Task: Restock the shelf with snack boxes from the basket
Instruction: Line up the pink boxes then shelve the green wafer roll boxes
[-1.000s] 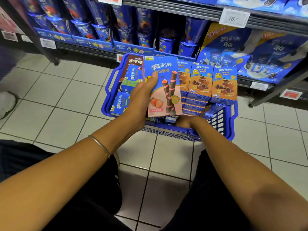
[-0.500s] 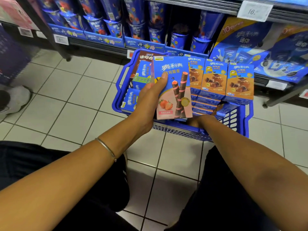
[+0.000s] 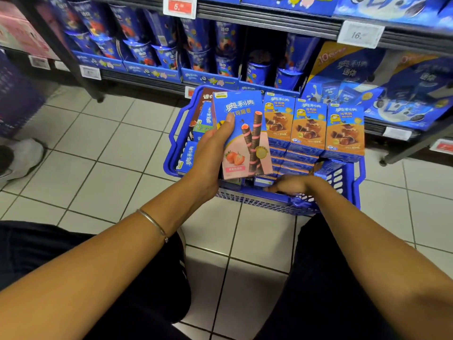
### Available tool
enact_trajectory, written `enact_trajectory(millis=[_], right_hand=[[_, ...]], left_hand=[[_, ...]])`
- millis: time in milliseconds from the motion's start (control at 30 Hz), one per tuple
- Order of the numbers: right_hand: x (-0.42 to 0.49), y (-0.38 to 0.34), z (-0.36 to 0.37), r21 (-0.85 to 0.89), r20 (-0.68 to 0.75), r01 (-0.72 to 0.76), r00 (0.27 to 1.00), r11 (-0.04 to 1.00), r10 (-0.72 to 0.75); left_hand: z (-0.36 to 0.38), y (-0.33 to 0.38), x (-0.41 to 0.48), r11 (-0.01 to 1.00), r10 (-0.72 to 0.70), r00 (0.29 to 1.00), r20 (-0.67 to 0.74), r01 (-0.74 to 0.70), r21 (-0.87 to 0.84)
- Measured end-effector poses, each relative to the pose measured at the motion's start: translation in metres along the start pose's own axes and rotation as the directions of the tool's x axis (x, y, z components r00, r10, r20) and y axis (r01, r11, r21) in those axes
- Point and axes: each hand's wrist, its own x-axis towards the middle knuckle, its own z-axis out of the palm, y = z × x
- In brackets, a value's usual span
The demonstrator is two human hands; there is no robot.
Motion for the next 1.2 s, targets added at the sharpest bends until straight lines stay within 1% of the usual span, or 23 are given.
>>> enact_trajectory(millis=[67, 133, 167, 233, 300, 367, 400, 467, 533, 567, 633, 700, 733, 767, 800, 833, 867, 967, 1000, 1033, 1100, 1133, 1200], right_hand=[[-0.02, -0.004, -0.003, 0.184, -0.044, 0.054, 0.998, 0.982, -0.046], [-0.038, -0.006, -0.003, 0.268, -0.079, 0.117, 0.992, 0.956, -0.099], [-0.047, -0.006, -0.003, 0.263, -0.087, 0.152, 0.987, 0.953, -0.134], [-0.058, -0.002, -0.001, 0.197, -0.101, 0.189, 0.98, 0.962, -0.172], [-0.064, 0.002, 0.005, 0.153, -0.2, 0.218, 0.962, 0.964, -0.186], [-0.073, 0.002, 0.009, 0.179, -0.346, 0.306, 0.909, 0.935, -0.232], [-0.078, 0.0, 0.009, 0.191, -0.396, 0.35, 0.883, 0.917, -0.254], [-0.09, -0.003, 0.003, 0.229, -0.448, 0.417, 0.847, 0.88, -0.285], [-0.104, -0.008, -0.006, 0.313, -0.506, 0.484, 0.813, 0.817, -0.287], [-0.111, -0.011, -0.012, 0.338, -0.571, 0.519, 0.776, 0.785, -0.267], [-0.122, -0.018, -0.024, 0.382, -0.728, 0.622, 0.658, 0.684, -0.192], [-0.128, -0.026, -0.035, 0.436, -0.838, 0.719, 0.543, 0.541, -0.047], [-0.13, -0.031, -0.04, 0.477, -0.852, 0.753, 0.523, 0.453, 0.029], [-0.132, -0.037, -0.044, 0.529, -0.839, 0.775, 0.538, 0.345, 0.077], [-0.132, -0.043, -0.045, 0.569, -0.82, 0.787, 0.566, 0.238, 0.089], [-0.13, -0.051, -0.045, 0.598, -0.8, 0.782, 0.594, 0.173, 0.079], [-0.126, -0.059, -0.043, 0.624, -0.779, 0.763, 0.623, 0.169, 0.07], [-0.105, -0.083, -0.026, 0.685, -0.719, 0.686, 0.691, 0.246, 0.072], [-0.099, -0.09, -0.019, 0.704, -0.698, 0.669, 0.713, 0.239, 0.062], [-0.095, -0.096, -0.013, 0.732, -0.672, 0.653, 0.739, 0.197, 0.045], [-0.091, -0.106, -0.004, 0.802, -0.595, 0.592, 0.803, 0.075, 0.025], [-0.091, -0.109, -0.001, 0.823, -0.568, 0.566, 0.823, 0.055, 0.027], [-0.094, -0.11, 0.0, 0.827, -0.559, 0.554, 0.829, 0.098, 0.03]], left_hand=[[0.0, 0.0, 0.002, 1.0, 0.0, 1.0, 0.002, 0.0, -0.004], [0.001, 0.0, 0.003, 1.0, -0.001, 1.0, -0.001, 0.001, -0.004], [0.002, 0.001, 0.004, 1.0, -0.004, 1.0, -0.001, 0.004, -0.003], [0.004, 0.001, 0.005, 1.0, -0.012, 1.0, 0.003, 0.012, 0.0], [0.007, 0.002, 0.006, 1.0, -0.013, 1.0, 0.02, 0.013, 0.0], [0.008, 0.001, 0.007, 1.0, -0.006, 0.999, 0.035, 0.006, 0.003], [0.009, 0.001, 0.008, 1.0, -0.002, 0.999, 0.038, 0.002, 0.005], [0.01, 0.001, 0.01, 1.0, 0.008, 0.999, 0.037, -0.008, 0.013], [0.01, 0.002, 0.011, 1.0, 0.015, 1.0, 0.024, -0.016, 0.016], [0.011, 0.003, 0.012, 1.0, 0.022, 1.0, 0.008, -0.023, 0.009], [0.01, 0.003, 0.014, 0.999, 0.045, 0.998, -0.036, -0.045, -0.009], [0.009, 0.002, 0.015, 0.998, 0.066, 0.994, -0.085, -0.067, -0.001], [0.008, 0.001, 0.015, 0.997, 0.075, 0.991, -0.107, -0.074, 0.018], [0.007, 0.0, 0.016, 0.996, 0.083, 0.989, -0.123, -0.079, 0.038], [0.006, -0.001, 0.016, 0.996, 0.086, 0.988, -0.129, -0.081, 0.049], [0.006, -0.002, 0.015, 0.996, 0.082, 0.989, -0.121, -0.076, 0.056], [0.006, -0.002, 0.014, 0.996, 0.072, 0.992, -0.104, -0.066, 0.063], [0.01, -0.003, 0.012, 0.987, 0.066, 0.996, -0.066, -0.055, 0.15], [0.011, -0.004, 0.012, 0.98, 0.076, 0.995, -0.061, -0.064, 0.188], [0.012, -0.004, 0.012, 0.973, 0.078, 0.995, -0.06, -0.063, 0.22], [0.013, -0.005, 0.013, 0.963, 0.059, 0.997, -0.048, -0.045, 0.264], [0.014, -0.006, 0.014, 0.96, 0.05, 0.998, -0.042, -0.036, 0.279], [0.016, -0.005, 0.015, 0.951, 0.039, 0.998, -0.05, -0.021, 0.309]])
